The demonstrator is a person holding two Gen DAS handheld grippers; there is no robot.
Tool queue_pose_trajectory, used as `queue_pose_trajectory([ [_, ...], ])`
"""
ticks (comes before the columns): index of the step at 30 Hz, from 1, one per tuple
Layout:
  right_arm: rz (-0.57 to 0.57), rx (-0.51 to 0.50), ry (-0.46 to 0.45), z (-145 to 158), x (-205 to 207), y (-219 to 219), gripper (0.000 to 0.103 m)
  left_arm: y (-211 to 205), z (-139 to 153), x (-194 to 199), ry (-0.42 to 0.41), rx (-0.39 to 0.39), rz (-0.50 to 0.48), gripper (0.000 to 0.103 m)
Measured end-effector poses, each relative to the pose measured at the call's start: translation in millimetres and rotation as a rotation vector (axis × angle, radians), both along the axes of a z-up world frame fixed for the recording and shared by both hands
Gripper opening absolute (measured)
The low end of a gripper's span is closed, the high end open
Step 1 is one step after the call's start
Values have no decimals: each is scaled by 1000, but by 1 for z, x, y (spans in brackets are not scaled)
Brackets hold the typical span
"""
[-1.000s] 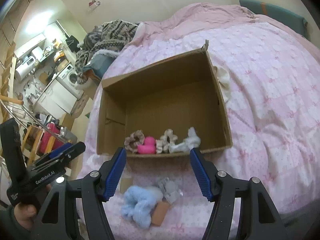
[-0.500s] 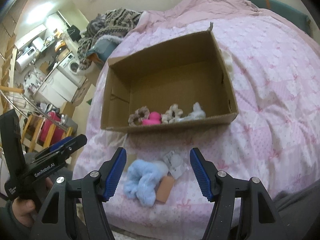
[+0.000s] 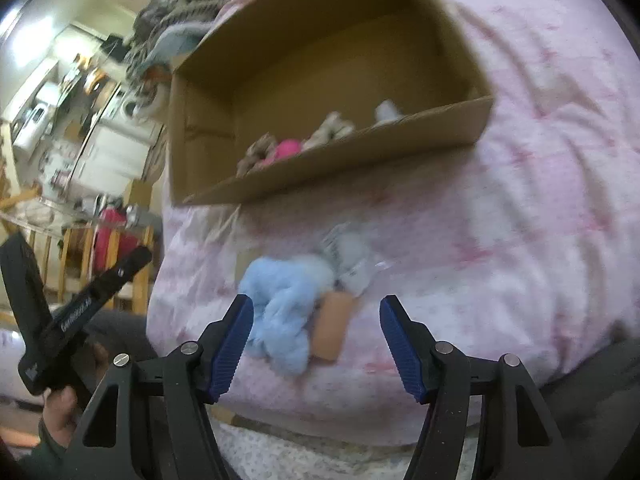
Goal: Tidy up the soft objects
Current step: 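Lower the right tool onto the blue fuzzy scrunchie and close on it, then grasp the beige cup with the left tool while the right holds the blue scrunchie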
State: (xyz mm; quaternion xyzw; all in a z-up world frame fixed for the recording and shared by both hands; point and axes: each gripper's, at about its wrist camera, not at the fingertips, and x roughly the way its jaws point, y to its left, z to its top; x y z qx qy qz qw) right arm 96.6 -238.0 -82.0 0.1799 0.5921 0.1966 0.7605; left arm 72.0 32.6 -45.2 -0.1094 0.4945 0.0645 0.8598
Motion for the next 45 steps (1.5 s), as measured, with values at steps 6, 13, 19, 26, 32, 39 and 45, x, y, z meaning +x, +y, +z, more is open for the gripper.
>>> queue_pose_trajectory([
  [6,125,-13,10,-6,-1,43,69,-1,-1,5,7,-5,3,64],
  [13,231,-151,27,-32,-1,91,40,6,-2,6,10,-25,34,64],
  [19,234,-159,28,-40,0,89,11,11,0,5,5,-41,46,64],
  [26,211,64,-81,22,-3,59,10,13,0,6,6,-63,57,64],
  [32,135,112,-125,50,12,16,10,12,-8,8,37,-67,51,64],
  [39,50,64,-126,37,16,-14,10,12,-25,11,105,-62,53,64],
  [45,-3,62,-95,25,15,-25,10,-6,-51,20,195,-94,-10,64],
])
